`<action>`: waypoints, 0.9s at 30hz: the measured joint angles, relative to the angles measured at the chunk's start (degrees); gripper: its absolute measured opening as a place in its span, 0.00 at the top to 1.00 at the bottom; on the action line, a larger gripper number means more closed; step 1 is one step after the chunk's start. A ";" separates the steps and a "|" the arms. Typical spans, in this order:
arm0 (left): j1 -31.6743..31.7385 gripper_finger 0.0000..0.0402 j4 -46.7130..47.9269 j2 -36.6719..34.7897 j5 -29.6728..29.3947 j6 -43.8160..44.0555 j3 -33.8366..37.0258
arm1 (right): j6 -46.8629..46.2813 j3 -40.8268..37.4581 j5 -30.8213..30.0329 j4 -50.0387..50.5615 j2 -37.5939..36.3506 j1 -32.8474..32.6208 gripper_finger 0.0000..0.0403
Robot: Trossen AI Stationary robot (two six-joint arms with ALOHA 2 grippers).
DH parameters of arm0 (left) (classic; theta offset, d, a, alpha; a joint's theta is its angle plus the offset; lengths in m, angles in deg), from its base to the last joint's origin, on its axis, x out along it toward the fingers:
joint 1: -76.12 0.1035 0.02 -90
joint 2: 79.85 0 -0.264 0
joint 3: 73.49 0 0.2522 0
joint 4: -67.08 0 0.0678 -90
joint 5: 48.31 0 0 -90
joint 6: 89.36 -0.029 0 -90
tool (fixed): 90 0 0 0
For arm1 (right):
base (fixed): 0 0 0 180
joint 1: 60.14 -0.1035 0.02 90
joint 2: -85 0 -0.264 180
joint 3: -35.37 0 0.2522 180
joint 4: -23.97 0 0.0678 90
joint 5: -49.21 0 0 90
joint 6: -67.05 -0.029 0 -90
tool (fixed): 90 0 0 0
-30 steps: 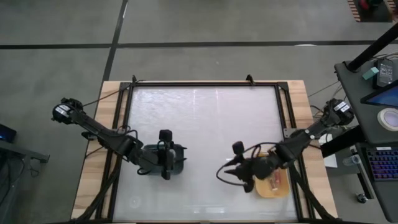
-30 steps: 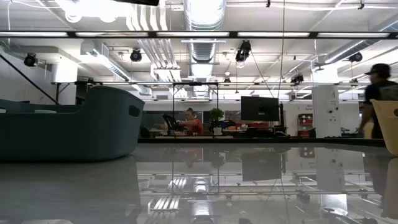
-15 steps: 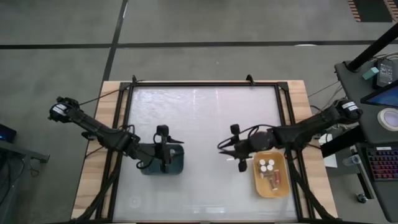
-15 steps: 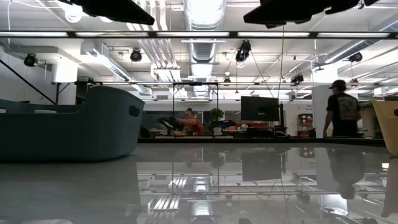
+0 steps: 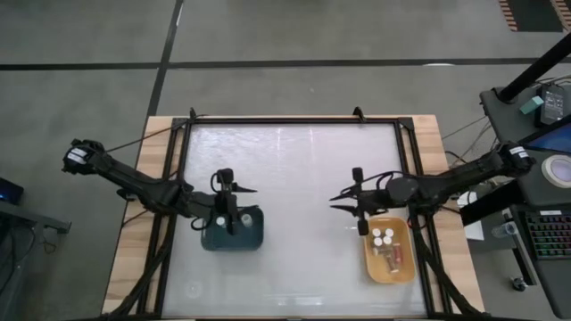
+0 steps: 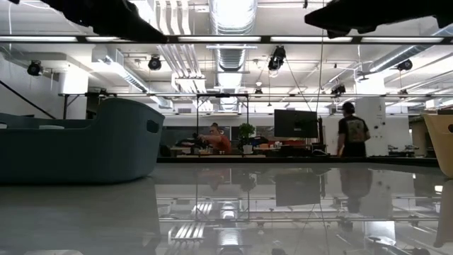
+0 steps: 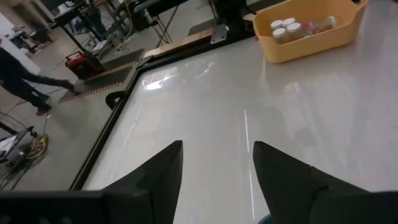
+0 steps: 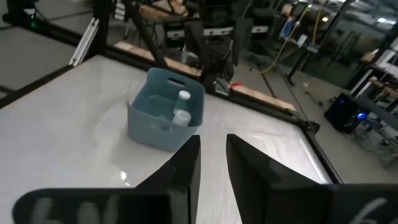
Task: Pick and place medicine bottles into bin by pill shape (circle, oval)
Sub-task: Return to Home Position
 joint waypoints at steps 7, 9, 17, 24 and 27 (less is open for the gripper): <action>1.91 0.55 -1.63 -4.13 0.27 -0.02 3.83 | -0.05 -4.62 -0.03 -1.75 -5.79 2.91 0.83; 2.44 0.55 -2.13 -5.33 0.32 -0.02 4.95 | -0.10 -5.49 -0.02 -1.69 -7.14 3.92 0.83; 3.64 0.55 -2.34 -10.80 0.32 -0.02 8.36 | -0.39 -9.06 0.11 -1.82 -11.38 6.02 0.83; 4.22 0.55 -2.52 -16.00 0.33 0.38 11.52 | -1.15 -12.41 0.12 -3.10 -16.03 7.01 0.83; 4.59 0.55 -2.27 -18.41 0.29 0.40 12.99 | -1.28 -13.61 0.11 -3.17 -18.07 7.60 0.83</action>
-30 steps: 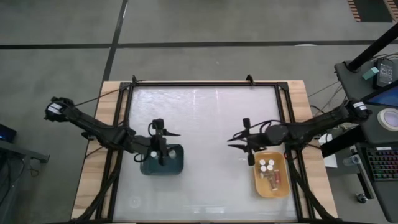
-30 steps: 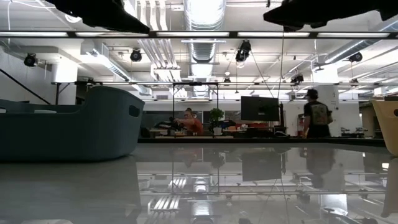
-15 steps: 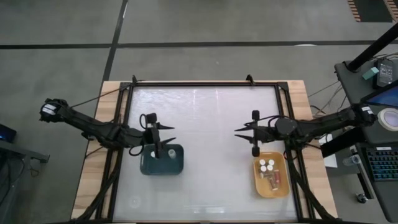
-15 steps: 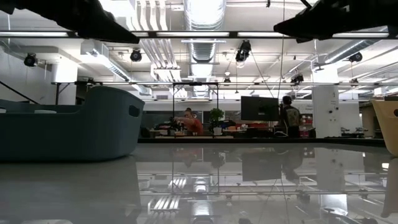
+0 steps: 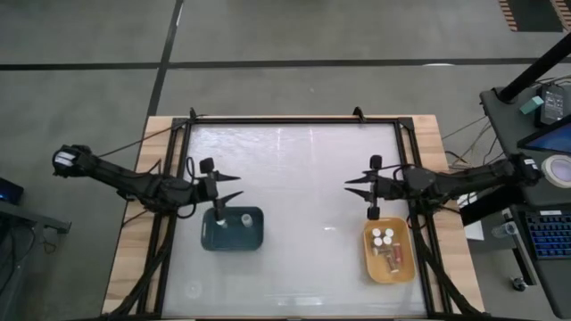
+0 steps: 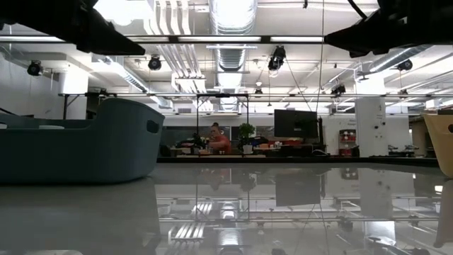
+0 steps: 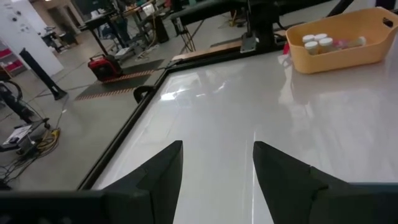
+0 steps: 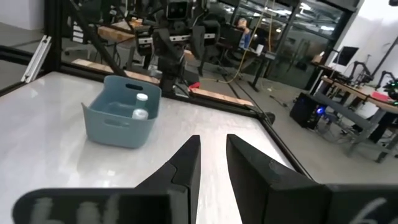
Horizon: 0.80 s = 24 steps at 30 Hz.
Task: Pick and place medicine bottles into bin by pill shape (circle, oval)
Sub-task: Return to Home Position
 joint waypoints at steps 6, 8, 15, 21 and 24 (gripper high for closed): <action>0.45 0.55 -0.07 -4.11 0.00 -0.12 1.77 | 0.02 -1.72 0.00 0.12 -3.42 1.13 0.83; 0.45 0.55 -0.03 -5.40 0.00 -0.35 2.37 | 0.13 -2.19 0.00 0.14 -4.34 1.44 0.83; 0.45 0.55 0.04 -10.59 -0.02 -0.04 5.68 | 0.18 -4.07 0.00 0.80 -7.04 1.66 0.83; 0.45 0.55 -0.05 -15.00 -0.09 -0.02 8.34 | 0.95 -4.68 -0.17 1.79 -10.17 2.27 0.83; 0.45 0.55 0.04 -16.79 -0.15 0.06 10.17 | 1.22 -4.70 -0.15 3.12 -11.81 2.57 0.83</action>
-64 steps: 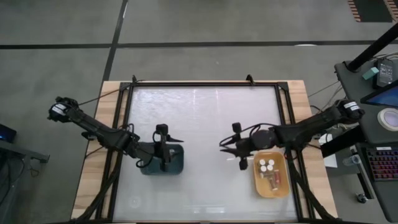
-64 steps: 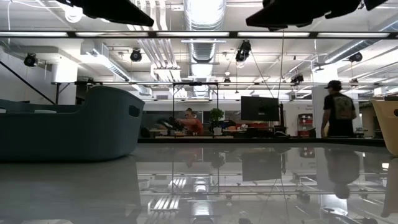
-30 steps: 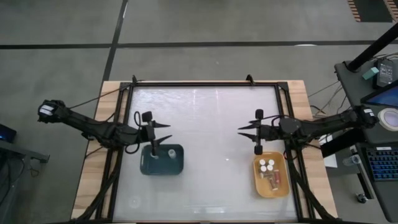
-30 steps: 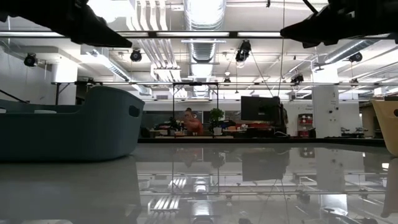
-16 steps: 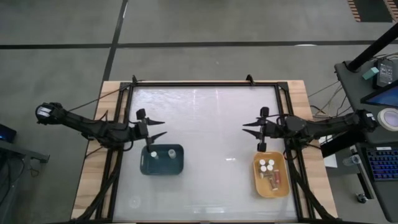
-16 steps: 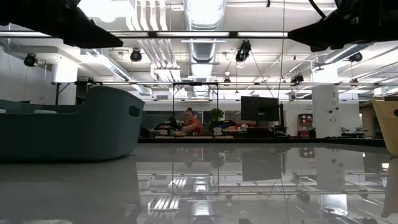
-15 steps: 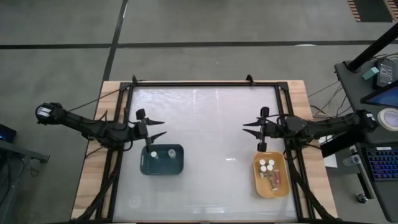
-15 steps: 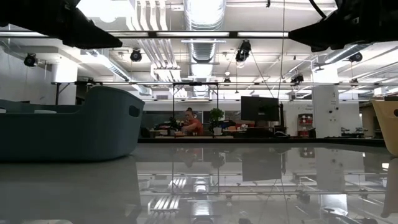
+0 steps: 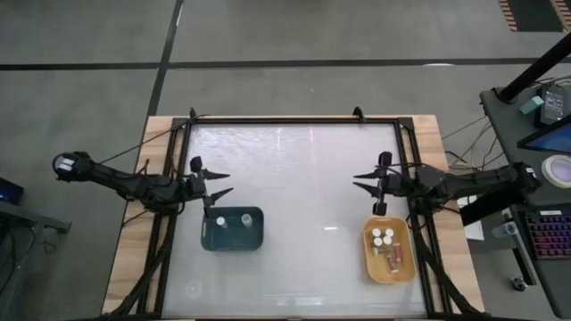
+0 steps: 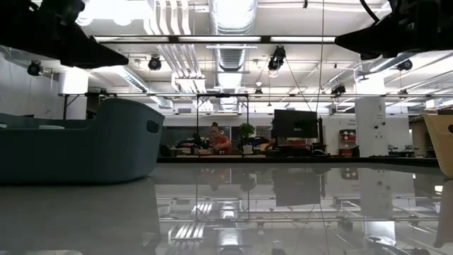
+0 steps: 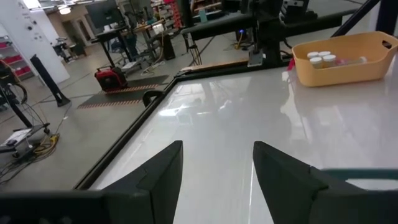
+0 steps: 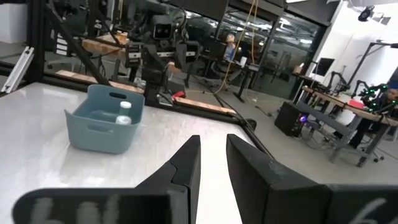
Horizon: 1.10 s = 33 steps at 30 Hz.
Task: Pick and place medicine bottles into bin by pill shape (circle, oval)
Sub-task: Return to Home Position
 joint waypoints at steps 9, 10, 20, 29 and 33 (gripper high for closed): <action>0.00 0.55 -0.16 -9.62 -0.02 -0.02 4.18 | -0.48 0.00 -0.04 6.80 -5.57 0.57 0.83; 0.00 0.55 -0.42 -10.67 -0.11 -0.02 4.56 | -0.50 0.00 -0.06 7.31 -6.08 0.57 0.83; 0.00 0.55 0.50 -20.09 -0.04 -0.07 8.70 | -1.53 -0.02 -0.18 11.84 -10.86 0.65 0.83; 0.00 0.55 0.27 -22.90 0.09 -0.10 11.15 | -1.68 -1.62 -0.20 12.49 -14.88 0.65 0.83; 0.00 0.55 0.51 -23.01 0.15 0.48 11.89 | -2.93 -3.91 -0.35 12.60 -17.30 0.65 0.83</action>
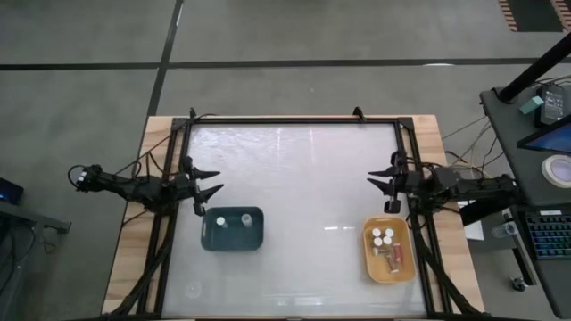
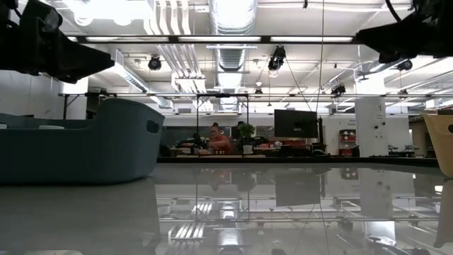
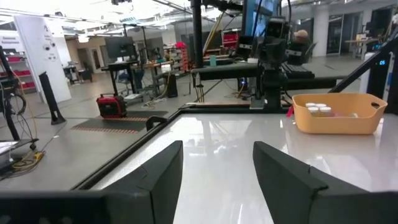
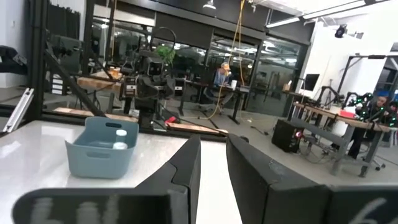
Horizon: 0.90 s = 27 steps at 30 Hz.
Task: Pick and place medicine bottles into bin by pill shape (circle, oval)
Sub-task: Return to Home Position
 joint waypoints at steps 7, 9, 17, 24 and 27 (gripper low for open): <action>0.00 0.57 -0.22 0.11 0.00 1.35 0.35 | -2.23 -5.45 -0.28 -1.73 -4.01 0.19 0.83; 0.00 0.60 -0.42 0.13 -0.02 2.54 0.45 | -3.76 -5.42 -0.31 -1.53 -3.61 0.45 0.83; 0.00 0.74 -2.38 1.79 0.59 4.17 1.33 | -6.55 -5.45 -1.25 1.83 -3.22 0.59 0.83; 0.00 0.90 -2.29 3.78 0.91 5.62 1.38 | -7.11 -5.45 -1.47 3.45 -2.79 0.59 0.83; 0.00 0.96 -2.25 4.59 0.88 5.64 1.40 | -4.99 -5.47 -1.63 3.51 -2.65 0.59 0.83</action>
